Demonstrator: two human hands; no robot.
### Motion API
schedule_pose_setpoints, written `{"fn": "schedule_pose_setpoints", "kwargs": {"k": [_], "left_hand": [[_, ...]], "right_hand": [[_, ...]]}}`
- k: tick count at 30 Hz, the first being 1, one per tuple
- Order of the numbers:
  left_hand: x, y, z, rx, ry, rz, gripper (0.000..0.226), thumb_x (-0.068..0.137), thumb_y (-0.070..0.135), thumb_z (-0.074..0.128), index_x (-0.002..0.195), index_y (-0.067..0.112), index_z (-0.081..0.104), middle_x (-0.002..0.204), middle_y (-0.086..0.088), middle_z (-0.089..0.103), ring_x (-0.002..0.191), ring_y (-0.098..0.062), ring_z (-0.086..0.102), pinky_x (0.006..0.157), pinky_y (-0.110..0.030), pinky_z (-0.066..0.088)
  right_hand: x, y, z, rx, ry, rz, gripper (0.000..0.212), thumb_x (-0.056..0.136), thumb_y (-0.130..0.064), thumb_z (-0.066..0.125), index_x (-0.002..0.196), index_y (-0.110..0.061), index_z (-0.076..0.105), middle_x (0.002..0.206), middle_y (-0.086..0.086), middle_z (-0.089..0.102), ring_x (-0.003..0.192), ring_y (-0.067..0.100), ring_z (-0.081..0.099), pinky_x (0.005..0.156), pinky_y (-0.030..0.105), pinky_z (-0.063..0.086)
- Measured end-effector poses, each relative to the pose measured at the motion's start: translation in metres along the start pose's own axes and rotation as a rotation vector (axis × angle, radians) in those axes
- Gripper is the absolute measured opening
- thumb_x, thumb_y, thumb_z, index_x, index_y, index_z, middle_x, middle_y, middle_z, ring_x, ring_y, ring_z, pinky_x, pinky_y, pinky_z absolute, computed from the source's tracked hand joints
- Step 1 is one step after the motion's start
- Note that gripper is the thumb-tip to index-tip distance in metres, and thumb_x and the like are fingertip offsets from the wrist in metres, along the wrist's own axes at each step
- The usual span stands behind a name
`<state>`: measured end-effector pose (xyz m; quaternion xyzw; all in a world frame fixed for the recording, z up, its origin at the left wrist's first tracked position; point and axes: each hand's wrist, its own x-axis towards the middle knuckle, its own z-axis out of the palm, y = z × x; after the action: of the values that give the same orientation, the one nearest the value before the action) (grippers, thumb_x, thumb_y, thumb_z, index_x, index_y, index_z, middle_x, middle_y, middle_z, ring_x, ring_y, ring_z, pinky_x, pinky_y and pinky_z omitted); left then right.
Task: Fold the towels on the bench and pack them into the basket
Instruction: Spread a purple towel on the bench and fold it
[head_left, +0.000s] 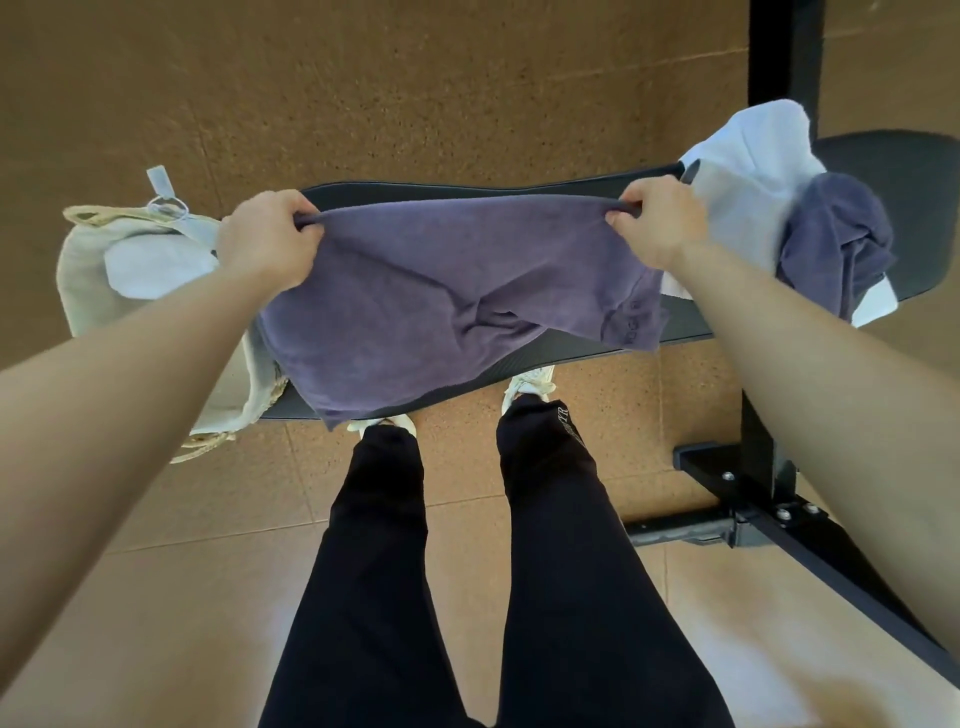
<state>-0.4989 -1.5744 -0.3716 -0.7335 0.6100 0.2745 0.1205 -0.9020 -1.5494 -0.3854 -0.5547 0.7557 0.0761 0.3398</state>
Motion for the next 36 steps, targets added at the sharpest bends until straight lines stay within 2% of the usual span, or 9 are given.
{"fn": "schedule_pose_setpoints", "kwargs": {"k": [4, 8, 10, 12, 15, 18, 22, 30, 36], "left_hand": [[0.005, -0.01, 0.009, 0.107, -0.01, 0.008, 0.027, 0.097, 0.021, 0.054, 0.119, 0.025, 0.07, 0.121, -0.014, 0.069, 0.115, -0.043, 0.058, 0.094, -0.049, 0.049], [0.012, -0.019, 0.01, 0.249, -0.198, 0.001, 0.026, 0.1, 0.024, 0.056, 0.121, 0.024, 0.071, 0.112, -0.018, 0.066, 0.104, -0.043, 0.06, 0.078, -0.046, 0.047], [0.017, -0.017, 0.006, 0.248, -0.199, -0.021, 0.024, 0.099, 0.026, 0.058, 0.12, 0.024, 0.071, 0.111, -0.019, 0.065, 0.103, -0.044, 0.06, 0.078, -0.047, 0.048], [0.025, -0.014, -0.001, 0.219, -0.039, -0.087, 0.025, 0.099, 0.022, 0.056, 0.121, 0.022, 0.069, 0.116, -0.023, 0.065, 0.11, -0.047, 0.06, 0.086, -0.051, 0.049], [0.034, -0.008, -0.007, 0.226, 0.062, -0.14, 0.034, 0.089, 0.003, 0.054, 0.115, 0.018, 0.069, 0.113, -0.025, 0.067, 0.113, -0.048, 0.06, 0.094, -0.05, 0.047], [0.04, -0.013, -0.001, 0.284, 0.062, -0.165, 0.034, 0.084, -0.002, 0.051, 0.104, 0.019, 0.069, 0.106, -0.022, 0.068, 0.113, -0.045, 0.059, 0.1, -0.047, 0.04], [0.048, -0.017, 0.018, 0.294, 0.232, -0.202, 0.037, 0.093, 0.006, 0.043, 0.113, 0.024, 0.068, 0.111, -0.018, 0.068, 0.114, -0.041, 0.052, 0.103, -0.05, 0.031], [0.066, -0.028, 0.056, 0.169, 0.159, -0.207, 0.033, 0.096, 0.013, 0.048, 0.119, 0.022, 0.069, 0.121, -0.017, 0.064, 0.119, -0.041, 0.051, 0.095, -0.047, 0.044], [0.083, -0.041, 0.068, 0.118, 0.124, -0.327, 0.028, 0.096, 0.009, 0.053, 0.119, 0.018, 0.068, 0.123, -0.021, 0.065, 0.117, -0.045, 0.061, 0.097, -0.05, 0.05]], "right_hand": [[0.004, 0.016, 0.007, -0.135, 0.016, 0.053, 0.022, 0.101, -0.031, 0.056, 0.106, -0.018, 0.073, 0.102, 0.013, 0.071, 0.1, 0.038, 0.064, 0.077, 0.037, 0.046], [0.013, 0.026, -0.001, -0.095, -0.104, 0.135, 0.03, 0.101, -0.034, 0.057, 0.081, -0.012, 0.062, 0.075, 0.012, 0.063, 0.081, 0.038, 0.064, 0.065, 0.032, 0.041], [0.021, 0.021, -0.009, 0.037, -0.041, 0.12, 0.027, 0.1, -0.031, 0.058, 0.081, -0.011, 0.062, 0.07, 0.012, 0.062, 0.07, 0.037, 0.065, 0.054, 0.031, 0.046], [0.031, 0.013, -0.016, 0.18, 0.152, 0.07, 0.02, 0.095, -0.03, 0.057, 0.093, -0.014, 0.069, 0.087, 0.013, 0.07, 0.079, 0.036, 0.068, 0.068, 0.036, 0.057], [0.043, -0.005, -0.026, 0.185, 0.349, 0.015, 0.024, 0.094, -0.028, 0.052, 0.105, -0.016, 0.07, 0.106, 0.006, 0.073, 0.101, 0.027, 0.065, 0.087, 0.034, 0.047], [0.052, -0.015, -0.023, 0.152, 0.306, -0.021, 0.023, 0.096, -0.022, 0.053, 0.109, -0.015, 0.07, 0.111, 0.005, 0.072, 0.106, 0.024, 0.063, 0.089, 0.031, 0.045], [0.059, -0.012, -0.01, 0.138, 0.25, -0.019, 0.023, 0.097, -0.018, 0.053, 0.112, -0.013, 0.069, 0.113, 0.008, 0.071, 0.109, 0.028, 0.062, 0.095, 0.037, 0.047], [0.08, -0.007, 0.012, 0.106, 0.215, -0.004, 0.021, 0.101, -0.016, 0.053, 0.115, -0.012, 0.068, 0.117, 0.007, 0.069, 0.109, 0.025, 0.061, 0.089, 0.027, 0.043], [0.1, 0.006, 0.036, 0.01, 0.125, -0.006, 0.023, 0.099, -0.01, 0.054, 0.118, -0.011, 0.067, 0.12, 0.011, 0.067, 0.112, 0.031, 0.06, 0.095, 0.036, 0.048]]}}
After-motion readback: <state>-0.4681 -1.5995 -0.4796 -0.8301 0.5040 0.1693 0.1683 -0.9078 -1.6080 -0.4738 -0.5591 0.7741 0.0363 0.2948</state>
